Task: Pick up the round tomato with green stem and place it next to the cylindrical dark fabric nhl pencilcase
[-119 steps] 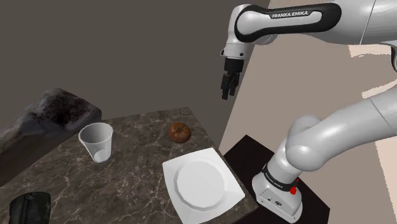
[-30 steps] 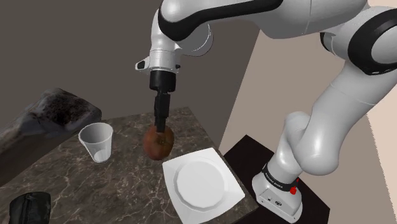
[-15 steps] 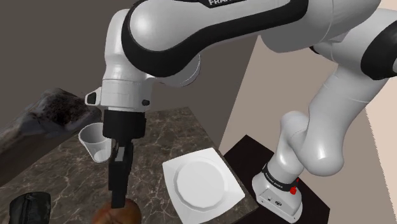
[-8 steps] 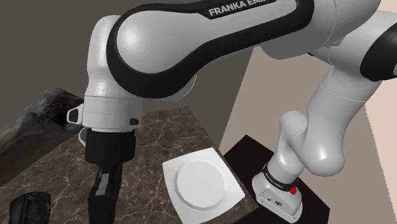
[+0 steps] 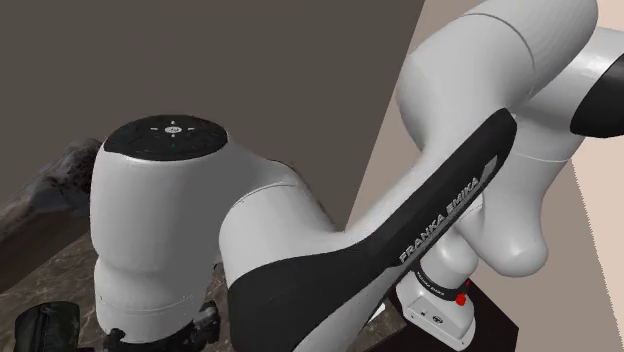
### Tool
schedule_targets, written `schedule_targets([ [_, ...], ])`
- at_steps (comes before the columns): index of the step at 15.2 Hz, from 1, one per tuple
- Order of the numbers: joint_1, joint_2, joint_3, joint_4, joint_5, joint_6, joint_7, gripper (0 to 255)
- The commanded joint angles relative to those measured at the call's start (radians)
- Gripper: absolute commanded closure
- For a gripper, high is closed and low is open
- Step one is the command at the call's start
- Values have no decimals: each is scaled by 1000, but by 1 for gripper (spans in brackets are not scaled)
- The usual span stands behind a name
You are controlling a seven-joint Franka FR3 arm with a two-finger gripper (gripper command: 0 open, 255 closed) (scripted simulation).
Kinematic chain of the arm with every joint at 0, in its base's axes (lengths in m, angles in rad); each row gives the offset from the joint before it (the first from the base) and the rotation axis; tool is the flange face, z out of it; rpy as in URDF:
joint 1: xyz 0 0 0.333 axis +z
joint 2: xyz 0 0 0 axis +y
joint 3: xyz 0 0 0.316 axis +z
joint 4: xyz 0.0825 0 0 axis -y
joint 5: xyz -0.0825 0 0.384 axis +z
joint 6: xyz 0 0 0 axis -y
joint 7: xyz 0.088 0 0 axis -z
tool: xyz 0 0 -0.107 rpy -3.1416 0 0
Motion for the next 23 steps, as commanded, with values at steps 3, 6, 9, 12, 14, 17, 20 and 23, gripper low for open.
schedule_targets([
  [3, 83, 91, -59, 76, -205, -81, 524, 0],
  [6, 85, 117, -64, 69, -214, -49, 530, 0],
  [9, 86, 140, -68, 66, -223, -23, 536, 0],
  [12, 87, 140, -68, 66, -223, -23, 536, 0],
  [14, 87, 140, -69, 66, -223, -23, 536, 0],
  [17, 87, 128, -69, 42, -222, -12, 537, 255],
  [20, 85, 130, -69, 39, -221, -6, 535, 255],
  [23, 83, 140, -72, 48, -223, -5, 532, 255],
])
